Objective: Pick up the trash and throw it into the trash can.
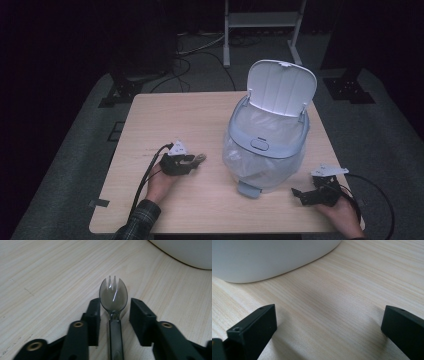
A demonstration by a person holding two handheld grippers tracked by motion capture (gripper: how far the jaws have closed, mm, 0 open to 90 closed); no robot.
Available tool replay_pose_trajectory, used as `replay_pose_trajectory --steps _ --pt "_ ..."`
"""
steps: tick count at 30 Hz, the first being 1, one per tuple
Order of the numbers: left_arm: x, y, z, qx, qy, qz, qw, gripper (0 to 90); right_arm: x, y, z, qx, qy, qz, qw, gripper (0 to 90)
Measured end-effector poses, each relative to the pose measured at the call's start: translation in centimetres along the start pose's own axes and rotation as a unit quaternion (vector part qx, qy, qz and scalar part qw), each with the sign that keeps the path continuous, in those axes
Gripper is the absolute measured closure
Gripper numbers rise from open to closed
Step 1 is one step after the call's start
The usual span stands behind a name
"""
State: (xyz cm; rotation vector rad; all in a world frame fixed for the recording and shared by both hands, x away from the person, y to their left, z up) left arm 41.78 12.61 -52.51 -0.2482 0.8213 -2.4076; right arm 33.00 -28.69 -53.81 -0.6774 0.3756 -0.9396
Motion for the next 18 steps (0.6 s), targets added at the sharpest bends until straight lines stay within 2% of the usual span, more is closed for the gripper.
replay_pose_trajectory --steps 7,18 --pt "-0.21 -0.11 -0.06 0.001 -0.014 0.003 0.9999 79.0 0.00 0.00 0.00 0.000 0.000 0.000 1.0000 0.0" --pt "-0.29 -0.27 -0.15 0.003 -0.029 -0.004 0.9996 79.5 0.00 0.00 0.00 0.000 0.000 0.000 1.0000 0.0"
Point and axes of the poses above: each handheld gripper's, and its own axes: y roughly forward along the jaws, z roughly out of its top, x roughly to its right, the point moved 7 cm from there along y, roughly forward along the jaws, and after that the axes turned 2 degrees about x, right-handed, at the moved point
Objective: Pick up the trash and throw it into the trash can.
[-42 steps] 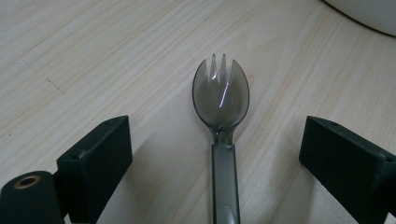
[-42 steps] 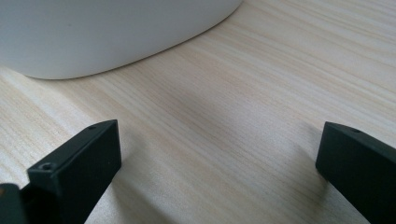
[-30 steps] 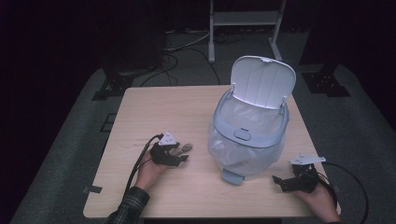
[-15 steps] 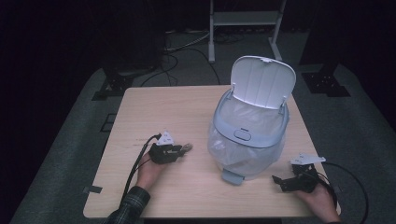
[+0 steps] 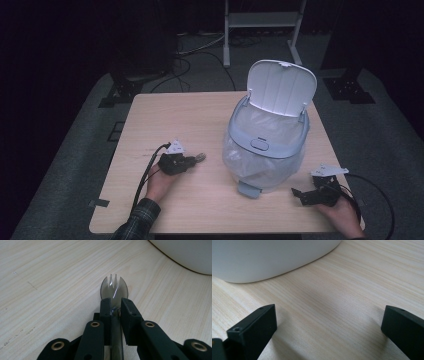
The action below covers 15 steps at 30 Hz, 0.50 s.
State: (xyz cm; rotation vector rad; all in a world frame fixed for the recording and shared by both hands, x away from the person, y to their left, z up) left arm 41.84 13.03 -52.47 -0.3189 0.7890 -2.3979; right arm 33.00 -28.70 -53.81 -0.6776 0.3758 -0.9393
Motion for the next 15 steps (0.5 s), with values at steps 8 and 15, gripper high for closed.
replay_pose_trajectory --steps 8,15 --pt "-0.06 -0.25 0.13 0.003 -0.009 -0.001 1.0000 79.5 0.00 0.00 0.00 0.000 0.000 0.000 1.0000 0.0" --pt "0.24 -0.89 0.79 0.014 -0.017 -0.010 0.9997 79.5 0.00 0.00 0.00 0.000 0.000 0.000 1.0000 0.0"
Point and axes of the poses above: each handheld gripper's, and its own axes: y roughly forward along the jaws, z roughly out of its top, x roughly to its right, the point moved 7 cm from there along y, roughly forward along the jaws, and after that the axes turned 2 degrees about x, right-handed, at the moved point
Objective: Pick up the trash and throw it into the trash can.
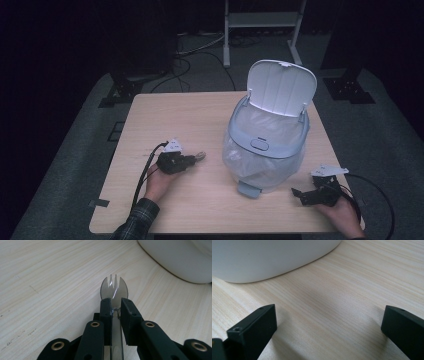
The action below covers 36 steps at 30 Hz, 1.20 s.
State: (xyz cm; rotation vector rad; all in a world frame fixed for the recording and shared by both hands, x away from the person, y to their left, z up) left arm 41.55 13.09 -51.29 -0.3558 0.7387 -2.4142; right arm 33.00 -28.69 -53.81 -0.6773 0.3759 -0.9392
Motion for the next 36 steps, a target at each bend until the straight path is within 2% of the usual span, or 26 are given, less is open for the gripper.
replay_pose_trajectory --steps 2,17,30,36 --pt "0.0 -0.1 0.1 -0.001 0.004 0.000 1.0000 79.5 0.0 0.0 0.0 0.000 0.000 0.000 1.0000 0.0" --pt "0.9 -1.2 1.5 0.023 -0.015 -0.020 0.9994 79.5 0.0 0.0 0.0 0.000 0.000 0.000 1.0000 0.0" --pt "1.9 -2.8 3.5 0.046 -0.008 -0.037 0.9982 79.5 0.0 0.0 0.0 0.000 0.000 0.000 1.0000 0.0" --pt "2.1 -3.3 4.1 0.056 -0.012 -0.046 0.9973 79.5 0.0 0.0 0.0 0.000 0.000 0.000 1.0000 0.0"
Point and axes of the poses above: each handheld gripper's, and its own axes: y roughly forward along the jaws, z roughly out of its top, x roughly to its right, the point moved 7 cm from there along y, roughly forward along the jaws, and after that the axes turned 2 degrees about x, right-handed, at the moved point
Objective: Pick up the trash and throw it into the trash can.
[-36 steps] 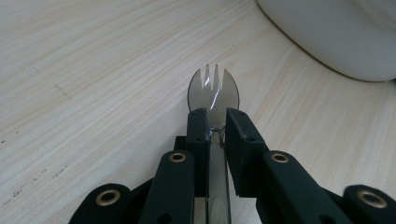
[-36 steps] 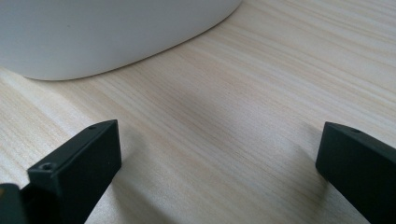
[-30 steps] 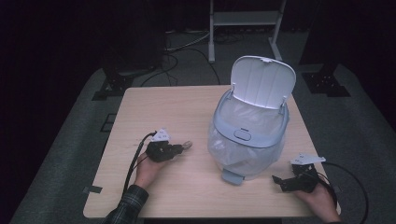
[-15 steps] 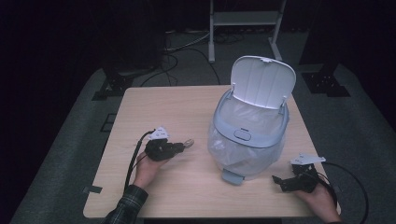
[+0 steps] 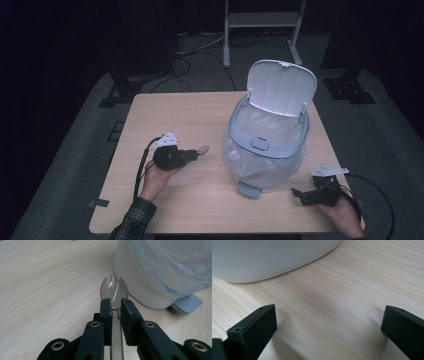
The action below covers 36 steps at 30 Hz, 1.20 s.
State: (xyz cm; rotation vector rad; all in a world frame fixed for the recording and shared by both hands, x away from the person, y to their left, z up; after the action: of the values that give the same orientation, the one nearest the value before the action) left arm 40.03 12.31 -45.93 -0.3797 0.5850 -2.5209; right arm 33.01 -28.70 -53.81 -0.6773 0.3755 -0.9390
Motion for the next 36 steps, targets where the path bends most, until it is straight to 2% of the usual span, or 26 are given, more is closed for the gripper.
replay_pose_trajectory --steps 10,23,36 --pt "0.9 -0.7 1.8 0.021 0.004 -0.015 0.9997 79.5 0.0 0.0 0.0 0.000 0.000 0.000 1.0000 0.0" --pt "1.6 -1.4 3.7 0.032 0.006 -0.036 0.9988 79.5 0.0 0.0 0.0 0.000 0.000 0.000 1.0000 0.0" --pt "2.6 -2.5 6.9 0.064 0.015 -0.053 0.9965 79.5 0.0 0.0 0.0 0.000 0.000 0.000 1.0000 0.0"
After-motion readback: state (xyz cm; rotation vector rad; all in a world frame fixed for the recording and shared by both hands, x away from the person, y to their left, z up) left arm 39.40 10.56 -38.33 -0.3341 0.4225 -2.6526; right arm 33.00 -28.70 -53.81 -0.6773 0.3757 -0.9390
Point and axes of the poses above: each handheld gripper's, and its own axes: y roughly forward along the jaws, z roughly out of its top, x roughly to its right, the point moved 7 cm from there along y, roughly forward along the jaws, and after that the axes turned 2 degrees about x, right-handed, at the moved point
